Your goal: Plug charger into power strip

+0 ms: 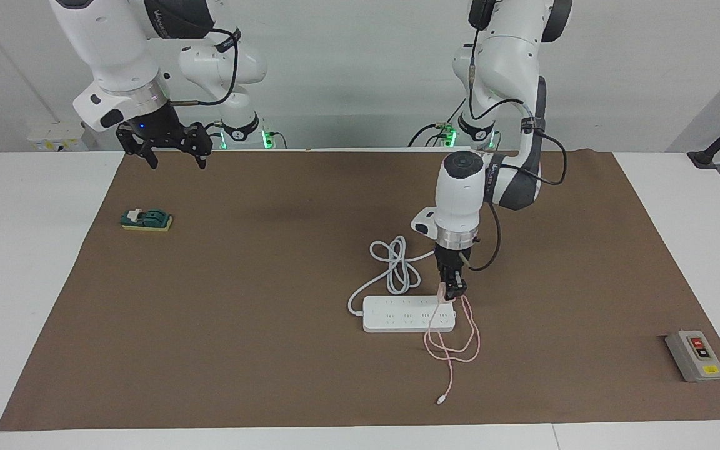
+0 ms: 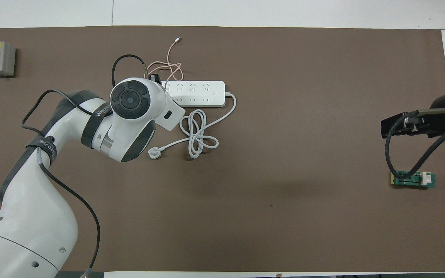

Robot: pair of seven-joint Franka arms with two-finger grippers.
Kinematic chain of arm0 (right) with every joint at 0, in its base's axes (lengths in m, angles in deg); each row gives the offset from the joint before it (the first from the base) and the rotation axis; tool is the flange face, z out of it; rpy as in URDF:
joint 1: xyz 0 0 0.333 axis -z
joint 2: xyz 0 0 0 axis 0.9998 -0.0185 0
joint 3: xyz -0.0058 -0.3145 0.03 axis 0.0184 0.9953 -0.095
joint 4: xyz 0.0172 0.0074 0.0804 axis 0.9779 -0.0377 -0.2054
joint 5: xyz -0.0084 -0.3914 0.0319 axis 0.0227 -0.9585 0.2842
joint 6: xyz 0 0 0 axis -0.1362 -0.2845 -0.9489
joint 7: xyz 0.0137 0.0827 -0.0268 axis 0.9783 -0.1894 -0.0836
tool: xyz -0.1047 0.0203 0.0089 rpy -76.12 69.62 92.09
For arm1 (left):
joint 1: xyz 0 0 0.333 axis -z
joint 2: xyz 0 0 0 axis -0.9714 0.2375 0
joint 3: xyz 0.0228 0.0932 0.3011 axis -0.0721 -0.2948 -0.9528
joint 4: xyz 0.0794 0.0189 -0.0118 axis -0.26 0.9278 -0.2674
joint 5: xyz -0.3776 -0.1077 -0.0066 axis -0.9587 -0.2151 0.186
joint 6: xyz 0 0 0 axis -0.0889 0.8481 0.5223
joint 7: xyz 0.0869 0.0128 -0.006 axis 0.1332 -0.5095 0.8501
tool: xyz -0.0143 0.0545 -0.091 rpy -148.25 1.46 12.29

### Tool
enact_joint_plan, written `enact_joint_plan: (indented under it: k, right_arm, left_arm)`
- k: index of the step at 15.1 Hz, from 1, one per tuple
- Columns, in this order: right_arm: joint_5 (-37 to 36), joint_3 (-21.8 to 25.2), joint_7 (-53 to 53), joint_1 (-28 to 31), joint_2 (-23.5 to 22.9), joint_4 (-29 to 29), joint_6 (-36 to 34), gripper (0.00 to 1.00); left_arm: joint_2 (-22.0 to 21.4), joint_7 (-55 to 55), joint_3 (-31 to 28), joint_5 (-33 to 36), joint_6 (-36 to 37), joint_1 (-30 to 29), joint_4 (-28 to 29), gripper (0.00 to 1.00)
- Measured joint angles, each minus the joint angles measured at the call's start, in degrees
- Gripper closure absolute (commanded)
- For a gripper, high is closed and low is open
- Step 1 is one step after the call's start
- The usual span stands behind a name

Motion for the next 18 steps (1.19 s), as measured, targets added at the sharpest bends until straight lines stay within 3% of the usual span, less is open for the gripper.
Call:
enact_joint_plan:
  k: [18]
  right_arm:
    - [0.0,0.0,0.0,0.0,0.0,0.0,0.0,0.00]
  left_arm:
    - [0.1,0.2,0.4,-1.2,-0.6,-0.2,0.2,1.00]
